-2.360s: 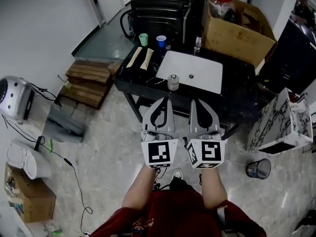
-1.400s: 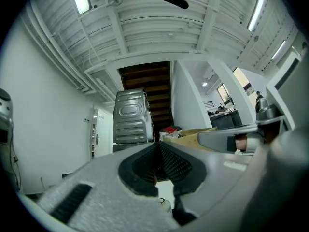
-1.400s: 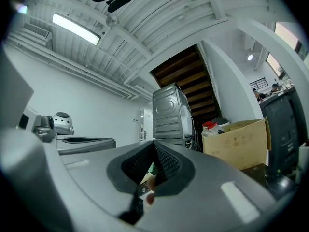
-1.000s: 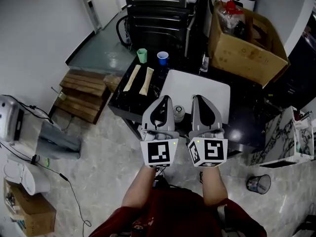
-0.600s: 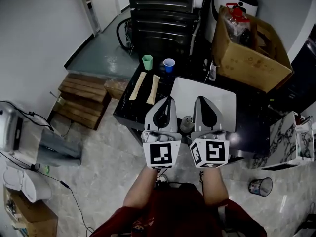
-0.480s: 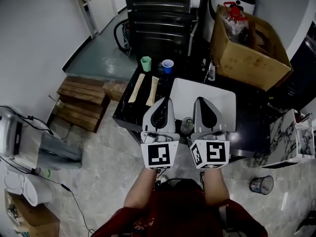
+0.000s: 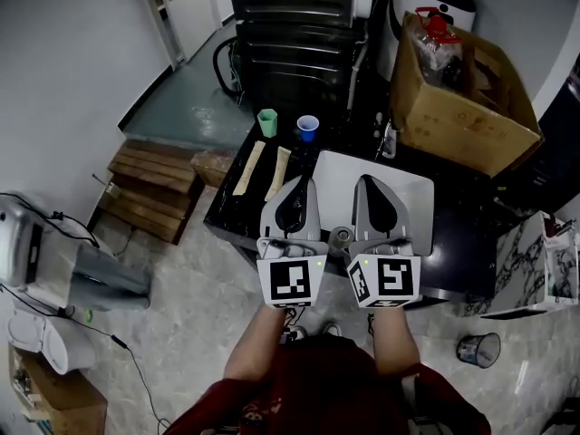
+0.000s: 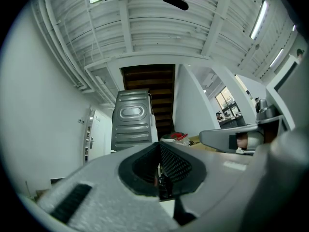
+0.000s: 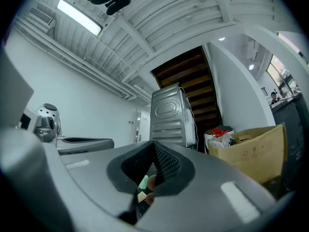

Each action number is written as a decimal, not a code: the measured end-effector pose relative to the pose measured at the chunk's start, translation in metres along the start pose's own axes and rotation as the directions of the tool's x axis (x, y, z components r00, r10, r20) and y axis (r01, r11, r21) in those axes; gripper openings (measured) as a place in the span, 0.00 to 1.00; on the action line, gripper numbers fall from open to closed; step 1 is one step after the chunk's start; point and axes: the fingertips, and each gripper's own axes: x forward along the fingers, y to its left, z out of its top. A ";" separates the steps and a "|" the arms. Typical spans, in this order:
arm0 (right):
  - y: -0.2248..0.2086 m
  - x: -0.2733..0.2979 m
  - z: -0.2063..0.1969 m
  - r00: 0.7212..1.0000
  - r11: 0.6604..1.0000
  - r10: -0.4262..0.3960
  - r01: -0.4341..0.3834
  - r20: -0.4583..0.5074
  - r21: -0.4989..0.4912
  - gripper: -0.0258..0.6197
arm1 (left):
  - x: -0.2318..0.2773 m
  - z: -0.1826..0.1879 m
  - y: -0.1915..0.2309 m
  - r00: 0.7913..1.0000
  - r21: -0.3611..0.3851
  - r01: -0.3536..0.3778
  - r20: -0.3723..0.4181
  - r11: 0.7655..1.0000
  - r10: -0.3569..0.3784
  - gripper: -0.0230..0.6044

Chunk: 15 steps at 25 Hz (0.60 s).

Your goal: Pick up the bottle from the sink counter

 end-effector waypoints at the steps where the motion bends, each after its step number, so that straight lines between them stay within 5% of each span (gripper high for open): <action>1: -0.003 0.000 -0.001 1.000 1.000 -0.001 0.001 -0.001 0.003 0.04 | 0.001 -0.002 -0.002 1.000 0.003 0.002 -0.009 1.000 -0.002 0.04; 15: -0.011 0.006 -0.018 0.999 1.000 -0.005 0.006 -0.034 0.016 0.04 | 0.009 -0.014 -0.004 1.000 -0.004 0.000 -0.023 1.000 0.000 0.04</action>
